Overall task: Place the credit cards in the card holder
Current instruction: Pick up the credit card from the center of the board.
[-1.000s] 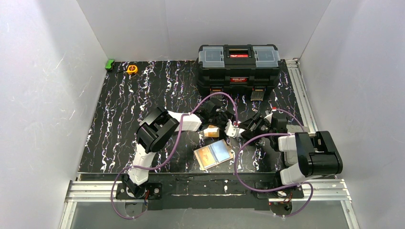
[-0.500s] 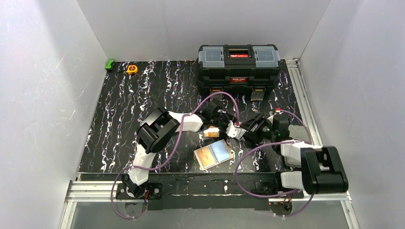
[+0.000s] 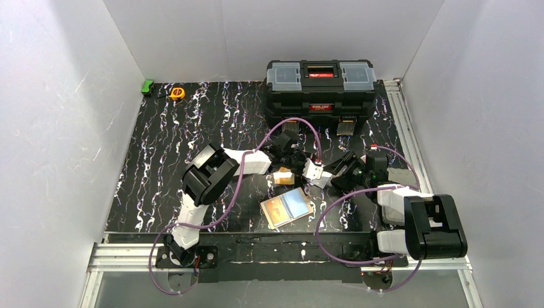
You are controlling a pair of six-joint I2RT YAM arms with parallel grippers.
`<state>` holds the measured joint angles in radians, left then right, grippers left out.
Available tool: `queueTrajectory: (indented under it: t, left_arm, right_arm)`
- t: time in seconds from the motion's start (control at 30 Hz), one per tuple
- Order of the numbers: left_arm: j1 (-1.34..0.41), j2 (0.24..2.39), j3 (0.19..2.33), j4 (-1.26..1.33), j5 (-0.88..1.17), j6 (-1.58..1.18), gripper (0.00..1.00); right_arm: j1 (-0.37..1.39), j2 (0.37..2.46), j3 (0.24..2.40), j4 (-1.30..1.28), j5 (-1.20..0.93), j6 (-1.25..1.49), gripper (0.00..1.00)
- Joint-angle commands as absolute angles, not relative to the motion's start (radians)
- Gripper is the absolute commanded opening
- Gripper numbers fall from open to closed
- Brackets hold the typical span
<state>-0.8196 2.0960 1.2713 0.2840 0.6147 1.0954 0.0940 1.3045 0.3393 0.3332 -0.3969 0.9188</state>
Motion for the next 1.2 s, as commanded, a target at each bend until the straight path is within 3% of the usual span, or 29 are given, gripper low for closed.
queueTrajectory:
  t: [0.0, 0.67, 1.17]
  left_arm:
    - [-0.816, 2.076, 1.237, 0.258, 0.63, 1.057, 0.37]
    - [-0.816, 2.101, 1.276, 0.231, 0.681, 1.033, 0.36]
    - [-0.825, 2.131, 1.236, 0.21, 0.682, 1.112, 0.36]
  right_arm:
    - [0.097, 1.317, 0.341, 0.296, -0.356, 0.897, 0.76]
    - [0.097, 1.422, 0.323, 0.384, -0.383, 0.949, 0.77]
    - [0.097, 1.449, 0.285, 0.647, -0.542, 1.039, 0.77]
